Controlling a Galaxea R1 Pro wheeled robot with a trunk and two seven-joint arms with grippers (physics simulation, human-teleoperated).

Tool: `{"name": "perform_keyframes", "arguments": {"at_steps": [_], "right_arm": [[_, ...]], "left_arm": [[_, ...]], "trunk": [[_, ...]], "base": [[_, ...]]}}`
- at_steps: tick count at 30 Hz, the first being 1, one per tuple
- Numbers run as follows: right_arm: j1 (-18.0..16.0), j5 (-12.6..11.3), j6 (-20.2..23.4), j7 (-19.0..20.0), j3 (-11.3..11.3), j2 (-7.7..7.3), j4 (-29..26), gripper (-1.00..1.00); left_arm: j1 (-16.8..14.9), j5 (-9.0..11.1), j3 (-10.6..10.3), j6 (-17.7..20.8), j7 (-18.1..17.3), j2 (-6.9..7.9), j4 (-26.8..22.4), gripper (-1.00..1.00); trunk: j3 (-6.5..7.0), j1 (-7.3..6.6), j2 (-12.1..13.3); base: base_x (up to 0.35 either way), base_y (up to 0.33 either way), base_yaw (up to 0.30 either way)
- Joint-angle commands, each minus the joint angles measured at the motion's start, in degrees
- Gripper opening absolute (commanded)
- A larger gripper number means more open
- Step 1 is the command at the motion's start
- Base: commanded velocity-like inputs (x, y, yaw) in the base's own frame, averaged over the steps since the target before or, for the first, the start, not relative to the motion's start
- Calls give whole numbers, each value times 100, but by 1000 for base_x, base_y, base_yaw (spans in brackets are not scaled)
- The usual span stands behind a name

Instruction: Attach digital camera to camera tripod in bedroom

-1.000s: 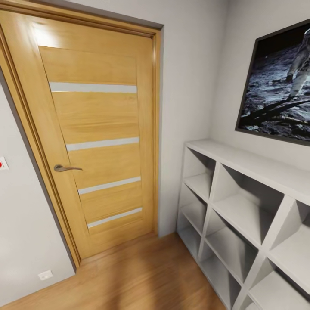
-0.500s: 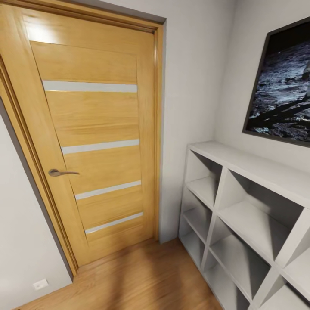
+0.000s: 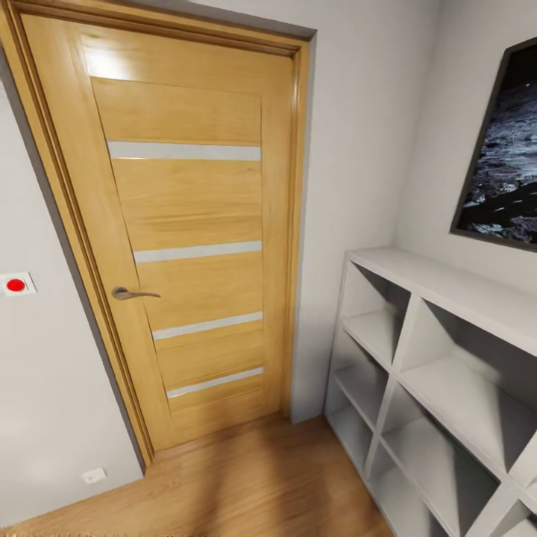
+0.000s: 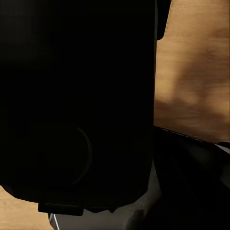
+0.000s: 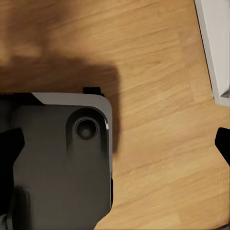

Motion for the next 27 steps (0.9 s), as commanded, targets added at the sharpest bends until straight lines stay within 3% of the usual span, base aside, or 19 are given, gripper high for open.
{"name": "perform_keyframes", "arguments": {"at_steps": [1, 27], "right_arm": [[-5, 48, -32, -18, -32, -1, 19, 100], [-6, 48, -32, -27, -32, -1, 18, 100]], "left_arm": [[-3, 45, -48, -15, -30, -1, 9, -100], [-3, 45, -48, -15, -30, -1, 9, -100]], "trunk": [[-2, 2, -4], [-2, 2, -4]], "base": [[0, 0, 198], [0, 0, 198]]}}
